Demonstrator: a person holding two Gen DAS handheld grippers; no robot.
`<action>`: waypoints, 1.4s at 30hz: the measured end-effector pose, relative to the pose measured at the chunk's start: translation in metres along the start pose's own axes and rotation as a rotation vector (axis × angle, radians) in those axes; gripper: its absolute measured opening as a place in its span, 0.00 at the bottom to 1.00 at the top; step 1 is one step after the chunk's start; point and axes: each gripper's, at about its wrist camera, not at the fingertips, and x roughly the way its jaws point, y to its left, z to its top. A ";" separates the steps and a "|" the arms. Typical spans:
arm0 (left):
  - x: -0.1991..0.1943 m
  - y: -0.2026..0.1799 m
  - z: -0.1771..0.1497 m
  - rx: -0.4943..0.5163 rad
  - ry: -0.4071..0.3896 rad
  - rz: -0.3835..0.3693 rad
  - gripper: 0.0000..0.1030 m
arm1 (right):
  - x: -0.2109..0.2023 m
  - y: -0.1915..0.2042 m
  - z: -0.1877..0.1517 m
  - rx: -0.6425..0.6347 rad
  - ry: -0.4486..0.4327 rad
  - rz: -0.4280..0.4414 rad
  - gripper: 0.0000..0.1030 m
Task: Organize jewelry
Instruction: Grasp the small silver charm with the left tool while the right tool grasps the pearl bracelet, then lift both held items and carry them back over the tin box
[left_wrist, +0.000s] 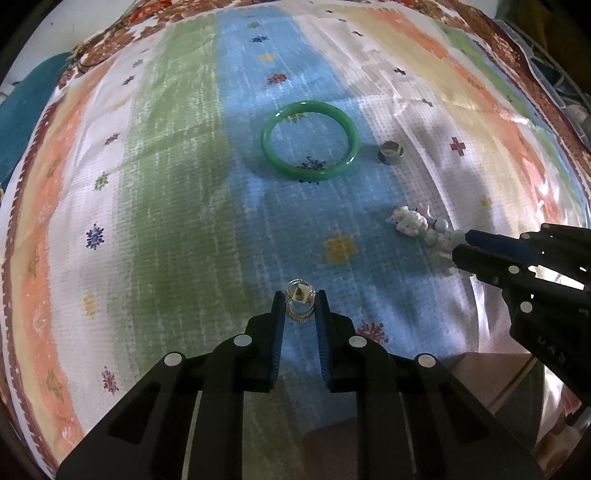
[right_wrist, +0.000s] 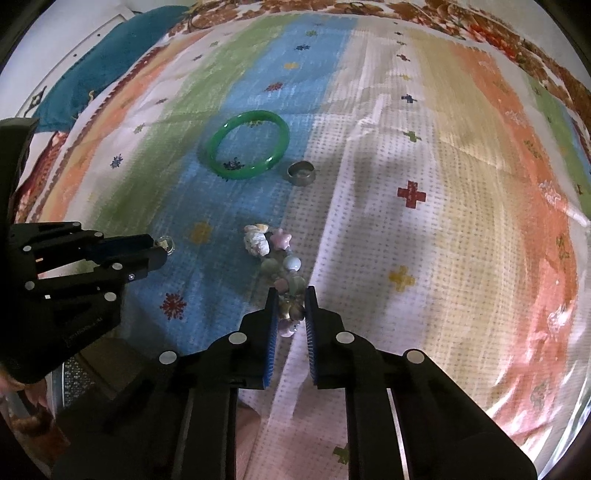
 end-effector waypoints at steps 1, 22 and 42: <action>-0.002 0.001 -0.001 -0.001 -0.003 -0.002 0.15 | -0.001 0.000 0.000 -0.001 -0.001 -0.002 0.13; -0.040 0.004 -0.018 -0.026 -0.068 -0.008 0.15 | -0.023 -0.007 -0.009 0.052 -0.033 -0.001 0.07; -0.028 0.003 -0.016 0.011 -0.060 0.004 0.15 | 0.007 -0.008 -0.002 0.043 0.006 -0.004 0.33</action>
